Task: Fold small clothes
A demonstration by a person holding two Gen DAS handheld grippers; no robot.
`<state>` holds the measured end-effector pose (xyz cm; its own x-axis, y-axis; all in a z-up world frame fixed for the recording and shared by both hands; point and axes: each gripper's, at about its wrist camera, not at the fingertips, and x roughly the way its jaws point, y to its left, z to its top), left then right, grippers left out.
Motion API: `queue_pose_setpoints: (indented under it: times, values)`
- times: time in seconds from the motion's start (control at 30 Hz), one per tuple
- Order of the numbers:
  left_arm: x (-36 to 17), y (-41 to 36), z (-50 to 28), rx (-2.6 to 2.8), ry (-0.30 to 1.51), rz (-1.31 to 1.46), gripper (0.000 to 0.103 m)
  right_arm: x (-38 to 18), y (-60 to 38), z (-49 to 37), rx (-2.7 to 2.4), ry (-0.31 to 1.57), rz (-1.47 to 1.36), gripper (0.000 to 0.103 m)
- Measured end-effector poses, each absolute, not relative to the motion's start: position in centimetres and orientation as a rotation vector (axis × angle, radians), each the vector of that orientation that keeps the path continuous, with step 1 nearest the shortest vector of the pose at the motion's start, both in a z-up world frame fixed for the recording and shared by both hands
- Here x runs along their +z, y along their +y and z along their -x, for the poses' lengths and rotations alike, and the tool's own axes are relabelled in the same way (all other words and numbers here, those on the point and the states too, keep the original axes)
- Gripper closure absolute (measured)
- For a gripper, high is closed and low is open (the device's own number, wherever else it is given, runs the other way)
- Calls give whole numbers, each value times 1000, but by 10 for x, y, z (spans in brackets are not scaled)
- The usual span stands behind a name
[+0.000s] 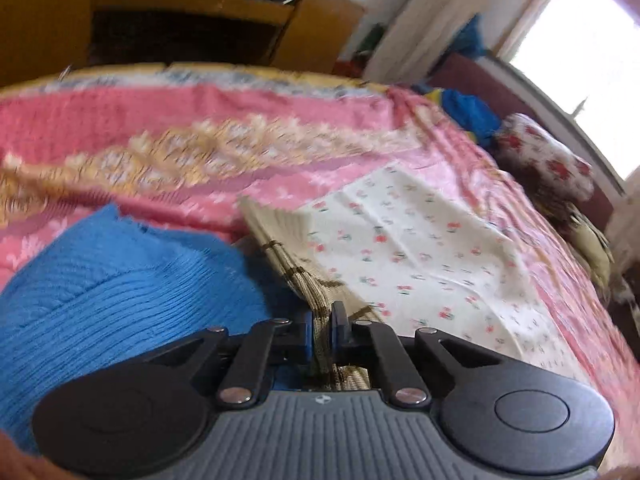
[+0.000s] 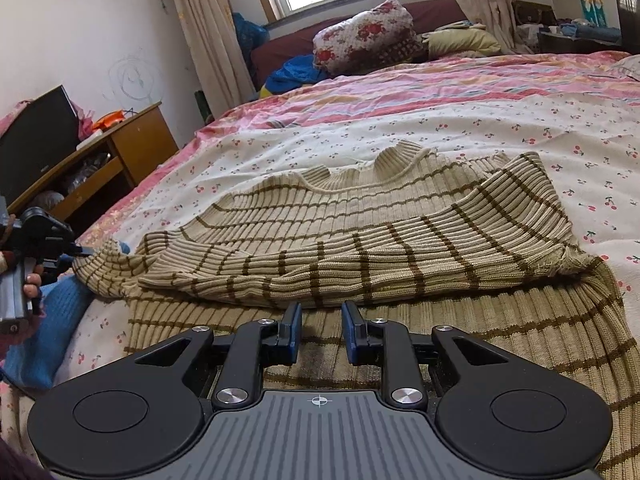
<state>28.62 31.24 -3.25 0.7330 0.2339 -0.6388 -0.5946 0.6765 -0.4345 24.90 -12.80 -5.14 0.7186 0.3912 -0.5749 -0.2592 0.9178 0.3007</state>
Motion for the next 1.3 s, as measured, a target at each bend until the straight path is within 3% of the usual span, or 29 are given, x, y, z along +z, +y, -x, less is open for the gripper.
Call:
queue_pose_setpoints:
  times: [0.2, 0.4, 0.53, 0.83, 1.3]
  values:
    - [2, 254, -273, 231, 535, 633, 89, -47, -134, -246, 349, 675, -229, 80]
    - [20, 137, -253, -144, 559, 460, 89, -41, -145, -239, 315, 662, -237, 80]
    - [-9, 70, -237, -246, 640, 237, 78, -38, -160, -233, 281, 665, -236, 80]
    - [-52, 72, -204, -163, 679, 269, 69, -36, -167, -250, 307, 705, -319, 72]
    - [-60, 81, -185, -224, 636, 258, 68, -42, -151, -287, 325, 801, -526, 68]
